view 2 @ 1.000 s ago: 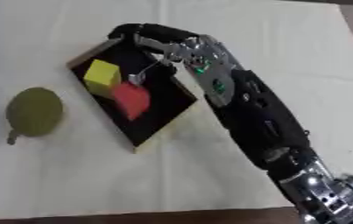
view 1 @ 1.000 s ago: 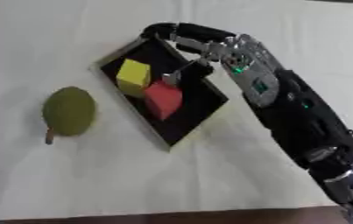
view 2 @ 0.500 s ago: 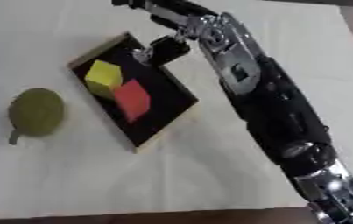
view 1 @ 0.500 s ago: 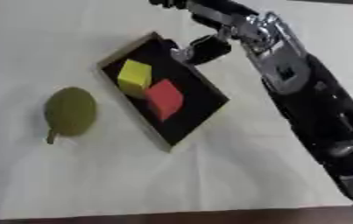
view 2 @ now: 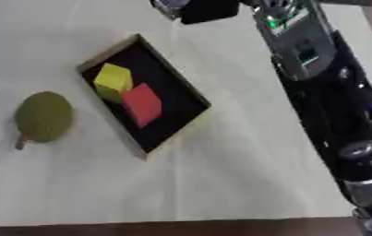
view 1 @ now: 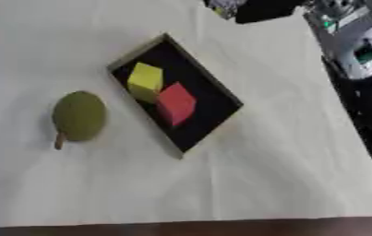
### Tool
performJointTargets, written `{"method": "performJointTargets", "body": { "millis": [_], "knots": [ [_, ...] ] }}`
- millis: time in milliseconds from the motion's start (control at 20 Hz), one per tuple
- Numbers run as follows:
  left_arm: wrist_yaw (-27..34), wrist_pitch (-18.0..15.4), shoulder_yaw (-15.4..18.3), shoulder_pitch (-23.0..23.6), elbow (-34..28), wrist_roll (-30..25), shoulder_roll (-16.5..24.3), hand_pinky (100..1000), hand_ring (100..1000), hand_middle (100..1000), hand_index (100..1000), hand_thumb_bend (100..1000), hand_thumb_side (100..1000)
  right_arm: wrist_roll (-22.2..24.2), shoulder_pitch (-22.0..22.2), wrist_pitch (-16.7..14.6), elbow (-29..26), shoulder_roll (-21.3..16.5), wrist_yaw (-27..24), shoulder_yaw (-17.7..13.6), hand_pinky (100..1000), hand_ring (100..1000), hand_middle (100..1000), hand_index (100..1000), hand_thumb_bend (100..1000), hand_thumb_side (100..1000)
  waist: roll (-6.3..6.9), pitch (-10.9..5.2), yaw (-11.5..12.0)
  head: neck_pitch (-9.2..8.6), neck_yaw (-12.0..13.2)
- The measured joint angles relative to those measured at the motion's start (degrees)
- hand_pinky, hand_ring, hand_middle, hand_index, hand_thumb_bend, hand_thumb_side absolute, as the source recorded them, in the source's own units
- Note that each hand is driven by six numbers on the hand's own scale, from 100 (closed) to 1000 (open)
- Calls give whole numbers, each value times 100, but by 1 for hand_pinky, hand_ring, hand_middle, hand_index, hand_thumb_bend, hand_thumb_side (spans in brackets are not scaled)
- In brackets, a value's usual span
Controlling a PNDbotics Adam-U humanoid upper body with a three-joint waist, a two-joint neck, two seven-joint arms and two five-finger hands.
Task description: Pick up objects on the table and place them in the box.
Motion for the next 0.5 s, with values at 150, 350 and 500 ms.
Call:
{"method": "performJointTargets", "body": {
  "millis": [150, 350, 500],
  "knots": [
    [-22, -19, 0, -17, 0, 16, 13, 728, 732, 777, 805, 100, 538, -210, 187, 26, -357, -381, -612, -116, 1000, 946, 818, 867, 100, 443, 11, -5, -17, 2, 56],
    [-85, -101, -1, -75, 0, 64, 137, 728, 732, 776, 806, 100, 532, -695, 590, -9, -915, -981, -1464, -323, 1000, 918, 789, 852, 100, 470, 15, -5, -29, 3, 128],
    [-173, -180, -2, -148, 0, 128, 266, 730, 734, 776, 810, 100, 517, -1137, 995, -93, -1369, -1410, -1942, -549, 995, 898, 766, 840, 100, 483, 14, -4, -40, -1, 167]
  ]
}}
